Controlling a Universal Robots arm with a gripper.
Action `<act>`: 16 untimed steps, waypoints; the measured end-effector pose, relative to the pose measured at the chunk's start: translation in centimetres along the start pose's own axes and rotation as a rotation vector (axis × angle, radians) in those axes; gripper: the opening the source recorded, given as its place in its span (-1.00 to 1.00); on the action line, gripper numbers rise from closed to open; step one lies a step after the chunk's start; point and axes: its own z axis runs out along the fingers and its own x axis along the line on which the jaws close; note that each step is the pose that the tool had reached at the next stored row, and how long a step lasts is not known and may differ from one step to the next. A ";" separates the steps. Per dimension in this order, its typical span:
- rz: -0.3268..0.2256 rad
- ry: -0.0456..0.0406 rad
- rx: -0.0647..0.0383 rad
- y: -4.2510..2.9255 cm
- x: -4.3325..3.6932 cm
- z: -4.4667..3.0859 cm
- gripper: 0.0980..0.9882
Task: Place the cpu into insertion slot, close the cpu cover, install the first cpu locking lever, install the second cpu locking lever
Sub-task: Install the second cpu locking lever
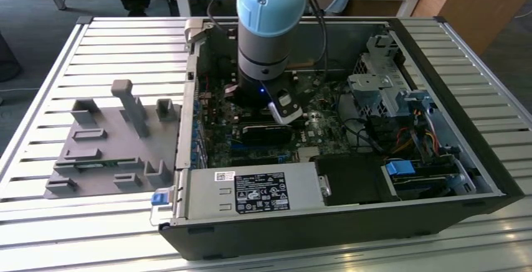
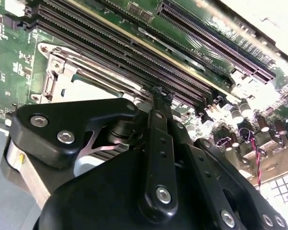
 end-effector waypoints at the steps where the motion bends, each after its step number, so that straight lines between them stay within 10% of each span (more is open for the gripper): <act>1: 0.000 0.0001 -0.001 -0.01 0.04 0.05 -0.98; 16: 0.000 0.0001 -0.005 0.41 0.19 -1.38 -0.98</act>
